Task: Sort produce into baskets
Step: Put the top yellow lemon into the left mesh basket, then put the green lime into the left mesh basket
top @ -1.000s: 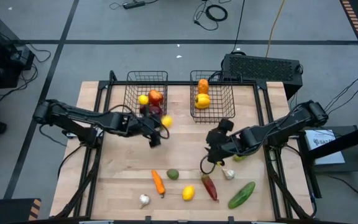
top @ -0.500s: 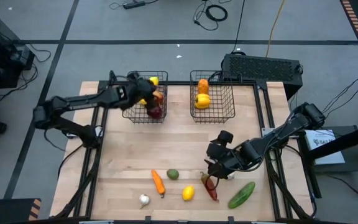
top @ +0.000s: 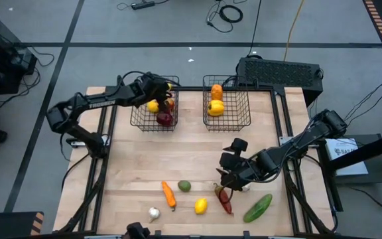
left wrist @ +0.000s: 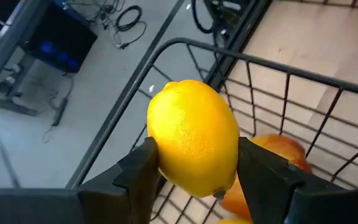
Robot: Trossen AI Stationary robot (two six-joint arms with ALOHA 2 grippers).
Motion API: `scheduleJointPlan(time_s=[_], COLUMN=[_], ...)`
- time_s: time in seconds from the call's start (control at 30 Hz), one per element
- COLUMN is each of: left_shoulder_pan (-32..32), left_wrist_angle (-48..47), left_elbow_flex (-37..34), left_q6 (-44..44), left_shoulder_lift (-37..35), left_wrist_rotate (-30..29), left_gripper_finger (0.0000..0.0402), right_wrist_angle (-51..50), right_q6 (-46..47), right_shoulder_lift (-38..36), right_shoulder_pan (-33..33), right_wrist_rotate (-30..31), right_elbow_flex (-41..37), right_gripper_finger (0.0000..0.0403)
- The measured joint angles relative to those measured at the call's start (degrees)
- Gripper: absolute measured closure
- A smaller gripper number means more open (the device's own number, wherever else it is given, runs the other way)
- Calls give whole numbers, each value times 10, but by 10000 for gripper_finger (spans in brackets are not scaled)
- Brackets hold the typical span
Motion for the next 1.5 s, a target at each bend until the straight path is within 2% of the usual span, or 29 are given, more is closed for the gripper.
scheduleJointPlan(time_s=[0.2,0.47,0.57,0.67,0.73,0.8,0.87,1.0,1.13,1.27,1.37,1.5], left_shoulder_pan=[5,7,1,-12,-28,-50,-82,-166,-258,-343,-394,-455], left_wrist_angle=[23,21,16,-5,-68,-116,-125,-139,-176,-187,-171,-138], left_elbow_flex=[0,0,0,2,20,32,33,34,34,27,13,-18], left_q6=[-5,-47,-59,-90,-140,-209,-247,-255,-268,-286,-292,-292], left_shoulder_lift=[20,19,18,10,-3,-24,-48,-88,-116,-121,-121,-116], left_wrist_rotate=[16,20,19,19,8,5,19,51,52,35,30,32], left_gripper_finger=[197,99,79,74,74,73,73,73,73,73,73,73], right_wrist_angle=[5,21,26,28,27,19,11,13,36,118,223,296], right_q6=[-3,-3,-3,2,5,14,18,12,10,-18,-54,-93], right_shoulder_lift=[0,0,0,0,0,0,0,0,0,18,54,111], right_shoulder_pan=[-2,-2,-2,-2,-2,-2,-2,-2,1,10,15,12], right_wrist_rotate=[0,-2,-4,-8,-8,-8,-8,-8,-19,-36,-58,-128], right_elbow_flex=[0,0,0,0,0,0,0,0,0,-1,-4,-5], right_gripper_finger=[9,9,9,9,9,9,9,10,10,10,10,10])
